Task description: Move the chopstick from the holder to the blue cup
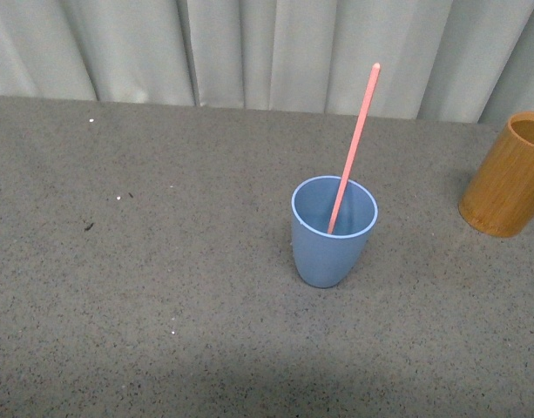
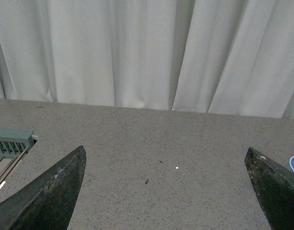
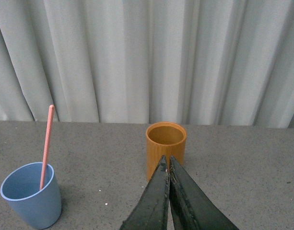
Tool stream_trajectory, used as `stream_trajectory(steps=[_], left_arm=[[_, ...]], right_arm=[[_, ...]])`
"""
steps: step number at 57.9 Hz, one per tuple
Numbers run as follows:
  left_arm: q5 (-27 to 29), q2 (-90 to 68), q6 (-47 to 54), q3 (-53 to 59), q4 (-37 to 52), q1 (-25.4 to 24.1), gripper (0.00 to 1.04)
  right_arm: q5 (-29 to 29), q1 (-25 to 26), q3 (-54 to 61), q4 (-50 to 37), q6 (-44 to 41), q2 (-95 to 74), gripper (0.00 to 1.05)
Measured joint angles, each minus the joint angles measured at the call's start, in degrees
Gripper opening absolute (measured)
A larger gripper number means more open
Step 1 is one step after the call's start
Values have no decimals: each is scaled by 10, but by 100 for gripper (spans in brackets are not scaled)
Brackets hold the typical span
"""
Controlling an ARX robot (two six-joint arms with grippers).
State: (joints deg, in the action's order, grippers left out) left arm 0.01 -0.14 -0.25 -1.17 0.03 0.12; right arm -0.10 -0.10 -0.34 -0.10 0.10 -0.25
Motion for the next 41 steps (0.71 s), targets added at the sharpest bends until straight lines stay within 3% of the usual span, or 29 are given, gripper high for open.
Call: stream_trajectory(steps=[10, 26, 29, 41], left_arm=[[0, 0, 0, 0, 0, 0, 98], [0, 0, 0, 0, 0, 0, 98], [0, 0, 0, 0, 0, 0, 98], [0, 0, 0, 0, 0, 0, 98]], right_arm=[[0, 0, 0, 0, 0, 0, 43], [0, 0, 0, 0, 0, 0, 93], [0, 0, 0, 0, 1, 0, 97], [0, 0, 0, 0, 0, 0, 95]])
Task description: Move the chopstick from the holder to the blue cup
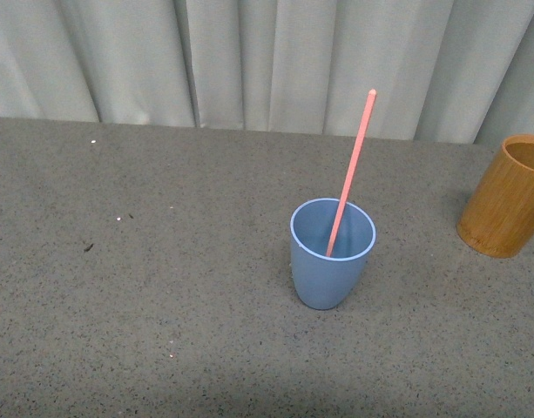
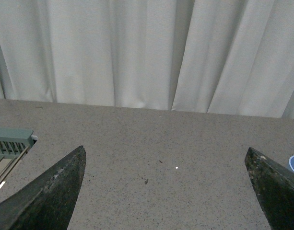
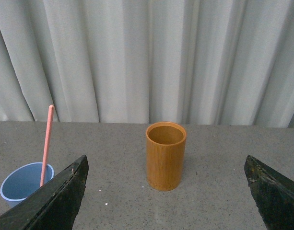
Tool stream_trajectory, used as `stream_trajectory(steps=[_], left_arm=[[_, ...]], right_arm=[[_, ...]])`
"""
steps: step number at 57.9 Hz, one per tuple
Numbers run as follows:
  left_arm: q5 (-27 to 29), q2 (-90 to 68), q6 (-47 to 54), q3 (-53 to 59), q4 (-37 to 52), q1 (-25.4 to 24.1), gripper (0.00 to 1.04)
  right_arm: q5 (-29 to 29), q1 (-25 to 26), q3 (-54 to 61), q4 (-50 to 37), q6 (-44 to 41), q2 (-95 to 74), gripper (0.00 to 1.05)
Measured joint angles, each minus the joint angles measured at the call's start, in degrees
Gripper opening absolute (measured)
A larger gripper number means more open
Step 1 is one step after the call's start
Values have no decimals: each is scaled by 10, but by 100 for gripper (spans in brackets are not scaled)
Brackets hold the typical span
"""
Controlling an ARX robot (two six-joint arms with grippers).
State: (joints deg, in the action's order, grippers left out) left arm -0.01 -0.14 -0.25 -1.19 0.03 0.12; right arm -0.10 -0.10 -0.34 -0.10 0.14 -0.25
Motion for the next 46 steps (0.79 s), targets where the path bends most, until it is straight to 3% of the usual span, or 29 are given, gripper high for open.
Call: stream_trajectory(steps=[46], left_arm=[[0, 0, 0, 0, 0, 0, 98]], right_arm=[[0, 0, 0, 0, 0, 0, 95]])
